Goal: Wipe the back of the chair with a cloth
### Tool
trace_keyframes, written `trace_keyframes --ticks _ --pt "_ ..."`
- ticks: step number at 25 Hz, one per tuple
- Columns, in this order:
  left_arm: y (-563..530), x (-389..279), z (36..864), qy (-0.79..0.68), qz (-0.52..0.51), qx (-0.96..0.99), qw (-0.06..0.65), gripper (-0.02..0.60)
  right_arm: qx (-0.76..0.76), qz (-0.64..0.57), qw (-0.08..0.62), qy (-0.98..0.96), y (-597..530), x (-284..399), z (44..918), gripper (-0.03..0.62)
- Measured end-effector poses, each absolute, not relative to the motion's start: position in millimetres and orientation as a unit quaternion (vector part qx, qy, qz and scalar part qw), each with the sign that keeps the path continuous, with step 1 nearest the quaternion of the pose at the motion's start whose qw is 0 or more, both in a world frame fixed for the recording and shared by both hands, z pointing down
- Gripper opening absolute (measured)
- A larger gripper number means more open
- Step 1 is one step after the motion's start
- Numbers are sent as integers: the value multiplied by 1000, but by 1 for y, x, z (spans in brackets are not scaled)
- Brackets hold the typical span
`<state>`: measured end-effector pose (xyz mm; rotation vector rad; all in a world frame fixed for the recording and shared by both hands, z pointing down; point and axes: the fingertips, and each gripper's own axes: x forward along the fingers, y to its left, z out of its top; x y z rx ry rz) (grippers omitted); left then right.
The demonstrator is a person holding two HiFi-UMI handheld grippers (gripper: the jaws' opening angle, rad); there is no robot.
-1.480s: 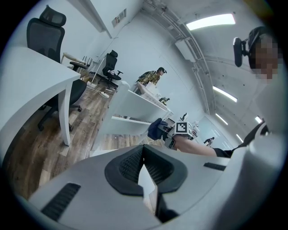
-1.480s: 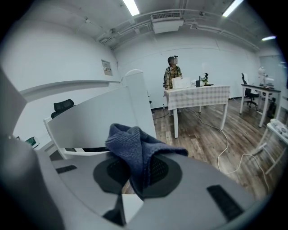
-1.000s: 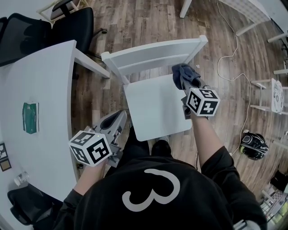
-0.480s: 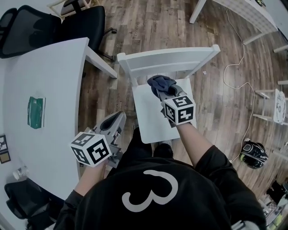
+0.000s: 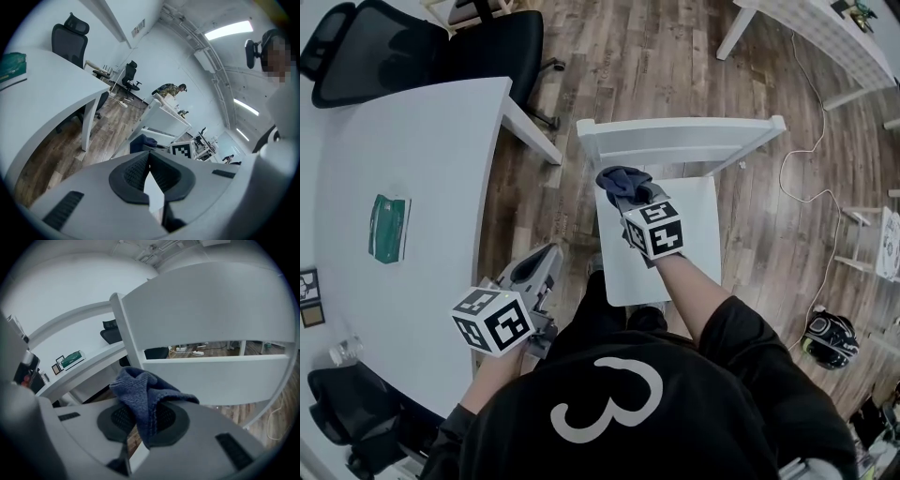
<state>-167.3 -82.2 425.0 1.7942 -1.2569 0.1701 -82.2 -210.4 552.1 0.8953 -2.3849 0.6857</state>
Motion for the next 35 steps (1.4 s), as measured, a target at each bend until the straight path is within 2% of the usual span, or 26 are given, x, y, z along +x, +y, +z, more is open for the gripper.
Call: trace_keyframes --ticks 23,35 --pt "-76 -185 429 -536 69 706 457 14 346 256 246 -868 -247 -98 561 52" --pt "-74 -174 425 -536 71 709 453 14 374 261 236 -858 -257 -60 559 52"
